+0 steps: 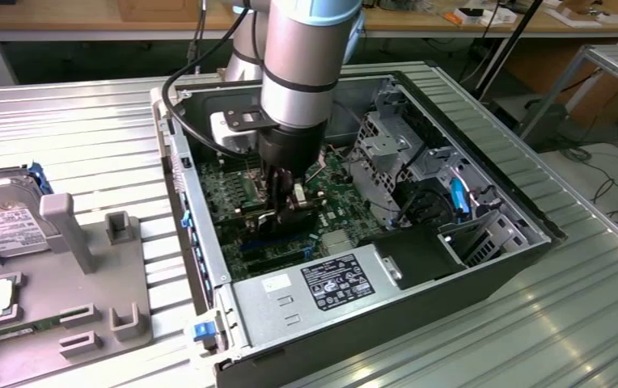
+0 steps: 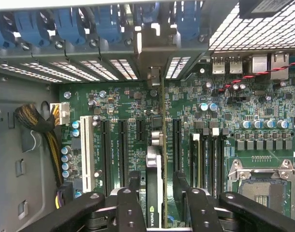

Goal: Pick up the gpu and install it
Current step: 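Insert the gpu into the slot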

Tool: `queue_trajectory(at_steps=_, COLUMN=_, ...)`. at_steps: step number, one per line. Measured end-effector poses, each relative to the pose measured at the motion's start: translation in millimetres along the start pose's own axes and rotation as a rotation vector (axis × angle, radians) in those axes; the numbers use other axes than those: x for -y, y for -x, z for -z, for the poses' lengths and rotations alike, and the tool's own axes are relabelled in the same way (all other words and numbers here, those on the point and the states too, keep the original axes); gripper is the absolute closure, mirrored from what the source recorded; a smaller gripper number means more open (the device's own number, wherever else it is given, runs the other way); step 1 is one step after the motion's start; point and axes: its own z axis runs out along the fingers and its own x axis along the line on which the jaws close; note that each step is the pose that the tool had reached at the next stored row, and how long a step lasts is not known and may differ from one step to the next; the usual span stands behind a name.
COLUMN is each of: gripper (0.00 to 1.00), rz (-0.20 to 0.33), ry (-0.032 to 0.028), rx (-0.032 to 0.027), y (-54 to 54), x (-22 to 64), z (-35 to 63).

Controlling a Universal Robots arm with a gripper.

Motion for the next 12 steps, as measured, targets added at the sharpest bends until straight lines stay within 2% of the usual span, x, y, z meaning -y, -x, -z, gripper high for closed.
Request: queue_trajectory(at_steps=12, gripper=0.60, rz=0.000, ry=0.0000, rx=-0.0001, y=0.0, x=0.0, z=0.0)
